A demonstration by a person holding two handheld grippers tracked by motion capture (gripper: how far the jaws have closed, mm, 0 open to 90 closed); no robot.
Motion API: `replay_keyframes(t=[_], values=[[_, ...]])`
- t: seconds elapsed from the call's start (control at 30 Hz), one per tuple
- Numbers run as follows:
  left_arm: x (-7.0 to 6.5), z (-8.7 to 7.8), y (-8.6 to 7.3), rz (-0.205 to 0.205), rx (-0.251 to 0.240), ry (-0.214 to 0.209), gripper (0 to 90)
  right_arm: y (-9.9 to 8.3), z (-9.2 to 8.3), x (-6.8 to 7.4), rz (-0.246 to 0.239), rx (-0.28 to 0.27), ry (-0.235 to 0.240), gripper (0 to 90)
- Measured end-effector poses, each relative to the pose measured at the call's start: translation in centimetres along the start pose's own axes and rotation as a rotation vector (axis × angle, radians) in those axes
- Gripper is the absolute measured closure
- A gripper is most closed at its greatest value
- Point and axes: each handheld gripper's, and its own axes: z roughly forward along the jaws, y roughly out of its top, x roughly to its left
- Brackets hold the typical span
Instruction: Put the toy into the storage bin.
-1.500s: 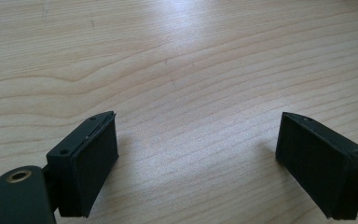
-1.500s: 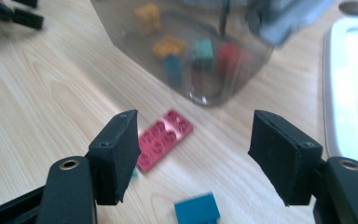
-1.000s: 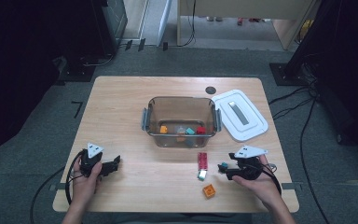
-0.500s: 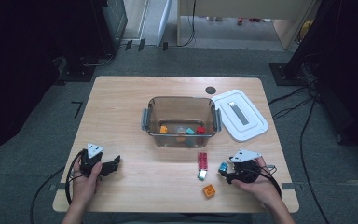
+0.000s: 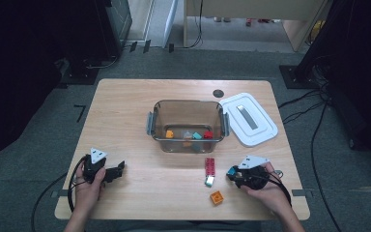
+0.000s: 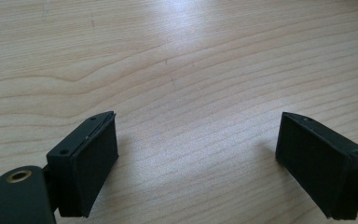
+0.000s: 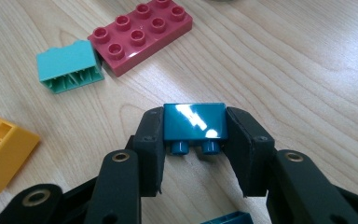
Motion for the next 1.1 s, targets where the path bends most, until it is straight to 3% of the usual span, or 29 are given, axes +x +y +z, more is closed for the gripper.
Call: replay_keyframes(t=[0.47, 1.1], values=[[0.0, 0.0, 0.0, 0.001, 0.001, 0.0, 12.8, 1.4, -1.5, 0.2, 0.058, -0.059, 0.04, 60.0], [0.0, 0.0, 0.0, 0.001, 0.002, 0.0, 12.8, 5.2, -4.8, -0.1, 0.107, -0.158, 0.085, 60.0]])
